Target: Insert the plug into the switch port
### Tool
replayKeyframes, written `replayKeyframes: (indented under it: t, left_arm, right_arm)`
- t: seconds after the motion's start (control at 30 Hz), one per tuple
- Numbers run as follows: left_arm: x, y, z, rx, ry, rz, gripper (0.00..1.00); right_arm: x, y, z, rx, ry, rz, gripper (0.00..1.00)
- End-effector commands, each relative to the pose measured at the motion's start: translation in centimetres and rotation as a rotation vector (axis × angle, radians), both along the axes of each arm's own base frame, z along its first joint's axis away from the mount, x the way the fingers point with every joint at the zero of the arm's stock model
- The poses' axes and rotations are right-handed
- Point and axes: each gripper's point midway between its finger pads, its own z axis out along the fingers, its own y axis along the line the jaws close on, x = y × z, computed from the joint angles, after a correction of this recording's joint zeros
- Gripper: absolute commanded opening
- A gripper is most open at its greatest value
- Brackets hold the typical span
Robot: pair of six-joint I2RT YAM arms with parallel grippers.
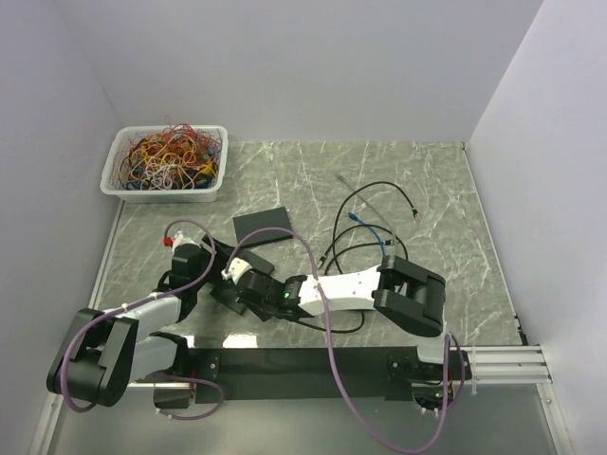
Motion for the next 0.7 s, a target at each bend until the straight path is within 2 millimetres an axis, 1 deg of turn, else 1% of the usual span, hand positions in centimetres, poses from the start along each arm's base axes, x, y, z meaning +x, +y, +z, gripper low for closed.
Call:
replayKeyframes:
  t: [0.0, 0.13, 0.17, 0.3, 0.53, 0.67]
  left_arm:
    - [-3.1, -0.2, -3.5, 0.016, 0.149, -0.042, 0.76]
    - [-3.2, -0.4, -3.5, 0.012, 0.141, -0.057, 0.75]
    - [-3.3, -0.4, -3.5, 0.012, 0.141, -0.059, 0.75]
    - [-3.4, -0.5, -3.6, 0.012, 0.144, -0.064, 0.75]
    - [-3.5, -0.8, -3.6, 0.014, 0.146, -0.074, 0.74]
    - [-3.9, -1.3, -3.8, 0.007, 0.143, -0.084, 0.74]
  right_arm:
    - [2.6, 1.6, 4.7, 0.169, -0.110, -0.075, 0.00]
    - [2.8, 1.4, 5.0, 0.178, -0.119, -0.088, 0.00]
    - [3.0, 1.7, 5.5, 0.204, -0.131, -0.097, 0.00]
    - [3.2, 1.9, 6.8, 0.259, -0.151, -0.110, 0.00]
    - [3.3, 2.1, 7.1, 0.273, -0.153, -0.113, 0.00]
    - [3.2, 2.6, 7.2, 0.284, -0.147, -0.109, 0.00]
